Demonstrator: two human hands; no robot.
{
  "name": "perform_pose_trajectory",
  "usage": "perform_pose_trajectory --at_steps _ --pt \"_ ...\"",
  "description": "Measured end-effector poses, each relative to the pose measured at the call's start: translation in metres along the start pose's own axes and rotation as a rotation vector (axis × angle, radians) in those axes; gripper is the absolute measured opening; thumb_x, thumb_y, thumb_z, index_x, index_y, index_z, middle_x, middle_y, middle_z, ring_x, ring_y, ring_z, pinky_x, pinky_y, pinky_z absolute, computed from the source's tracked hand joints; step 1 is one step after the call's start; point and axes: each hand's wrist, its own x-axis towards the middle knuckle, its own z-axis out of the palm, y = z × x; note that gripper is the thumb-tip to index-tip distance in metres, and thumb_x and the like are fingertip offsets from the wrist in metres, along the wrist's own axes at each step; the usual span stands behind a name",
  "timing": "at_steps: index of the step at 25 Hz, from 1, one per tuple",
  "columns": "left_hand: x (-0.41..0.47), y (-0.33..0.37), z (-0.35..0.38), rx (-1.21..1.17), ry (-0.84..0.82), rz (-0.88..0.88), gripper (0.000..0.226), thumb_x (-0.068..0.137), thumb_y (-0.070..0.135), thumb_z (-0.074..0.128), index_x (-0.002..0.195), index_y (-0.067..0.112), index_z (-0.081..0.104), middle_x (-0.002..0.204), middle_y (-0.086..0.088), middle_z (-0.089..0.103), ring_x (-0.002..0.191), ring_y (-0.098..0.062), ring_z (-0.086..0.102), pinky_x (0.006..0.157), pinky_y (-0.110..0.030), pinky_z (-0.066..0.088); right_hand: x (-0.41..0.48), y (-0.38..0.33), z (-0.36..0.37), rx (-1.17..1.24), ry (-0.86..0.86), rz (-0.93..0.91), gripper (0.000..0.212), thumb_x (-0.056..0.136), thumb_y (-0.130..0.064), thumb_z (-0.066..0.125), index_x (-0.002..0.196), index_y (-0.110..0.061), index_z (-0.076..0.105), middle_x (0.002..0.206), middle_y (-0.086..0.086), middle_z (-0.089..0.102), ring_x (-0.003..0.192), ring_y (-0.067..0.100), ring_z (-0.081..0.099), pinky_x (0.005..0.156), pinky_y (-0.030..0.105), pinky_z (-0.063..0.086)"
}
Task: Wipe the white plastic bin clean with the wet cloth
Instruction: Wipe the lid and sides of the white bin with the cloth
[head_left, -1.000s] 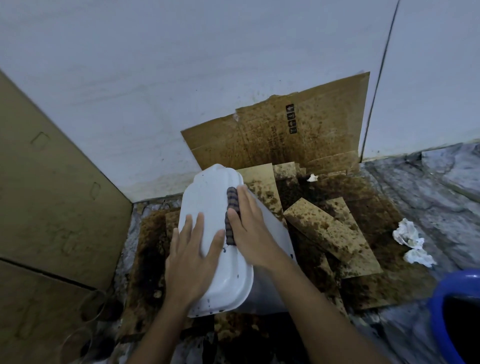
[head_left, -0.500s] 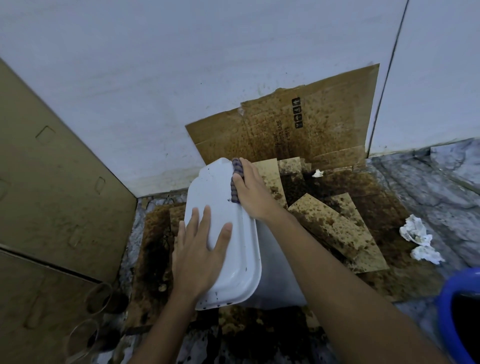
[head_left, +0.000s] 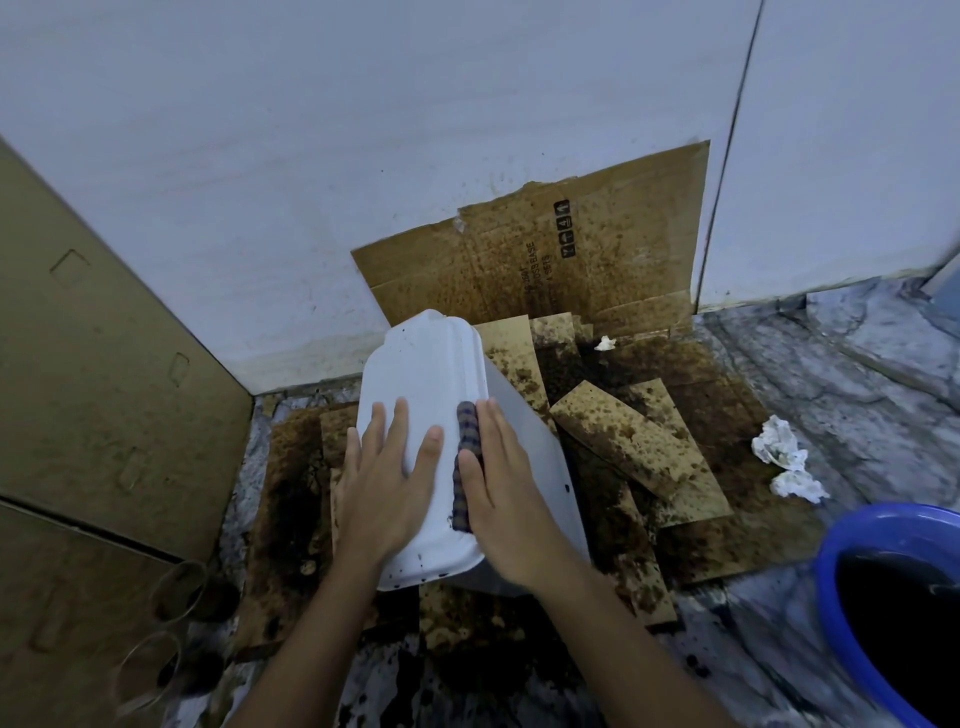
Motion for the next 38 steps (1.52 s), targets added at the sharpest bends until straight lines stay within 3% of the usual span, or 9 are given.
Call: perform_pose_trajectory --at_steps 7,12,18,22,25,28,33,38 --pt "-0.004 0.006 -0.003 0.005 0.010 -0.012 0.083 0.084 0.082 0.013 0.158 0.046 0.004 0.169 0.016 -0.003 0.156 -0.016 -0.010 0.122 -0.055 0.008 -0.013 0.004 0.006 0.008 0.034 -0.025 0.058 0.106 -0.051 0.018 0.157 -0.041 -0.009 0.162 -0.029 -0.017 0.149 -0.006 -0.015 0.126 0.031 0.006" --pt "0.002 -0.003 0.004 0.041 0.042 0.013 0.093 0.076 0.093 -0.001 0.157 0.048 0.001 0.169 0.016 -0.004 0.156 -0.014 -0.009 0.126 -0.053 0.006 0.044 -0.002 -0.010 0.016 -0.016 0.016 0.060 0.108 -0.045 0.021 0.160 -0.032 -0.006 0.166 -0.018 -0.015 0.153 0.003 -0.008 0.126 0.035 0.006" --pt "0.000 0.007 0.003 0.044 0.018 -0.025 0.087 0.079 0.091 0.004 0.156 0.051 -0.003 0.167 0.021 -0.008 0.156 -0.016 -0.012 0.123 -0.056 0.007 0.136 -0.004 -0.032 -0.020 -0.002 0.028 0.060 0.109 -0.042 0.021 0.161 -0.024 -0.001 0.169 -0.006 -0.006 0.155 0.015 -0.003 0.126 0.040 0.006" --pt "-0.001 0.014 0.005 0.046 0.011 -0.021 0.089 0.077 0.089 0.005 0.156 0.050 -0.004 0.167 0.021 -0.011 0.155 -0.017 -0.015 0.122 -0.056 0.005 0.167 -0.003 -0.045 -0.005 -0.020 0.067 0.060 0.108 -0.046 0.022 0.161 -0.024 0.006 0.169 -0.003 0.003 0.154 0.020 0.011 0.124 0.047 0.019" --pt "0.000 0.019 0.007 0.057 0.006 -0.014 0.090 0.077 0.090 0.003 0.156 0.049 -0.004 0.167 0.020 -0.011 0.155 -0.018 -0.016 0.122 -0.056 0.004 0.153 0.001 -0.048 0.020 -0.014 0.069 0.064 0.104 -0.053 0.022 0.161 -0.028 0.005 0.168 -0.004 0.005 0.153 0.023 0.017 0.123 0.050 0.023" --pt "0.001 0.022 0.008 0.054 0.005 -0.011 0.094 0.074 0.091 0.001 0.157 0.047 -0.003 0.168 0.018 -0.010 0.155 -0.019 -0.014 0.123 -0.055 0.003 0.111 0.001 -0.047 -0.022 0.014 0.043 0.062 0.108 -0.046 0.023 0.161 -0.024 0.001 0.168 -0.003 0.001 0.154 0.020 0.009 0.123 0.038 0.012" --pt "0.002 0.019 0.006 0.005 0.006 -0.033 0.088 0.078 0.086 0.002 0.157 0.048 0.003 0.168 0.018 -0.006 0.155 -0.015 -0.012 0.124 -0.054 0.003 0.044 -0.004 -0.036 -0.109 0.014 0.044 0.060 0.107 -0.049 0.023 0.160 -0.031 0.002 0.156 -0.004 0.011 0.142 0.017 0.012 0.116 0.043 0.021" --pt "0.002 0.020 0.002 -0.047 -0.030 0.001 0.078 0.086 0.077 0.009 0.158 0.046 0.007 0.168 0.018 -0.006 0.155 -0.016 -0.014 0.124 -0.054 0.000 0.016 0.000 -0.036 -0.180 0.103 -0.014 0.064 0.106 -0.050 0.026 0.160 -0.022 0.005 0.144 -0.007 0.016 0.132 0.015 0.015 0.115 0.043 0.031"
